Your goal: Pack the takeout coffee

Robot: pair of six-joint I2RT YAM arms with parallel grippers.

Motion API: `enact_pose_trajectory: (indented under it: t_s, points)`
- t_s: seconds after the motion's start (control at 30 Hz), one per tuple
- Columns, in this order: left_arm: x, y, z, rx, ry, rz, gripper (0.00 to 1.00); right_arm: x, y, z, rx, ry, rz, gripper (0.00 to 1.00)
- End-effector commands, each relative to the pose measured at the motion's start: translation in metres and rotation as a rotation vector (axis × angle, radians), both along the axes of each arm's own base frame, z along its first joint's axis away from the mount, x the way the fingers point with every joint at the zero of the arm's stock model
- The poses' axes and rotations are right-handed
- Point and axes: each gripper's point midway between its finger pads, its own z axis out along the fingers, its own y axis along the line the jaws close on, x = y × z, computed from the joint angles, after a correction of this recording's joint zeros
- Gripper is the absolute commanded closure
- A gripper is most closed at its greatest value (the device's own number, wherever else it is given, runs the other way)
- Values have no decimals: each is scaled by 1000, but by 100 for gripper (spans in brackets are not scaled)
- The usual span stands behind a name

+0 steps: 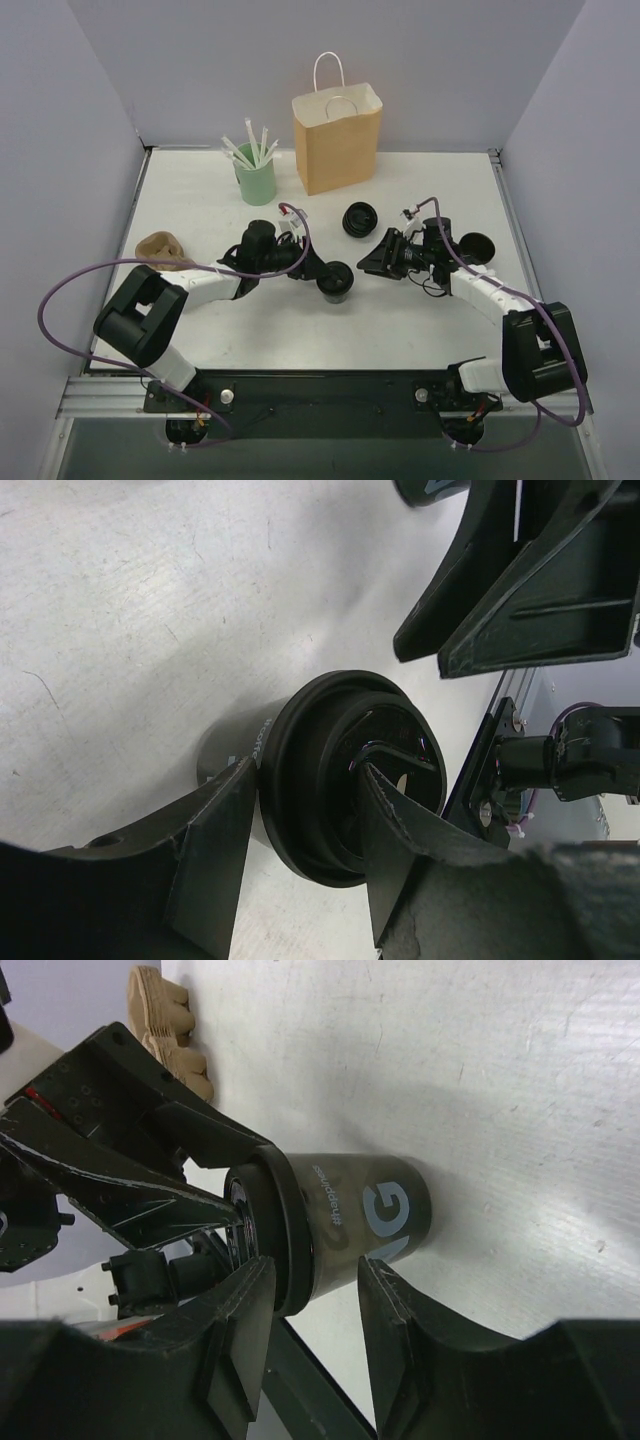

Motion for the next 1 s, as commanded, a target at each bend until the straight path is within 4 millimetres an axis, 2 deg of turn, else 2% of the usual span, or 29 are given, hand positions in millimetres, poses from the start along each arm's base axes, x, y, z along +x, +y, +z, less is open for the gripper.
enact_pose_trajectory:
  t_s: [0.0, 0.17, 0.27, 0.43, 0.7, 0.97]
  points:
    - [-11, 9, -27, 74, 55, -22, 46, 1, 18, 9, 90, -24, 29, 61]
    - [-12, 10, -29, 80, 58, -15, 46, -3, 26, 9, 120, -24, 47, 61]
    - [-10, 12, -29, 84, 56, 2, 46, -5, 28, 6, 119, -21, 45, 66]
    - [-8, 15, -32, 95, 57, 49, 46, -11, 24, -3, 121, 4, 4, 70]
    - [-7, 14, -32, 103, 48, 70, 46, -18, 32, 3, 162, -5, 8, 71]
    - [-18, 8, -39, 135, 44, 80, 46, -24, 39, 4, 239, 31, -34, 74]
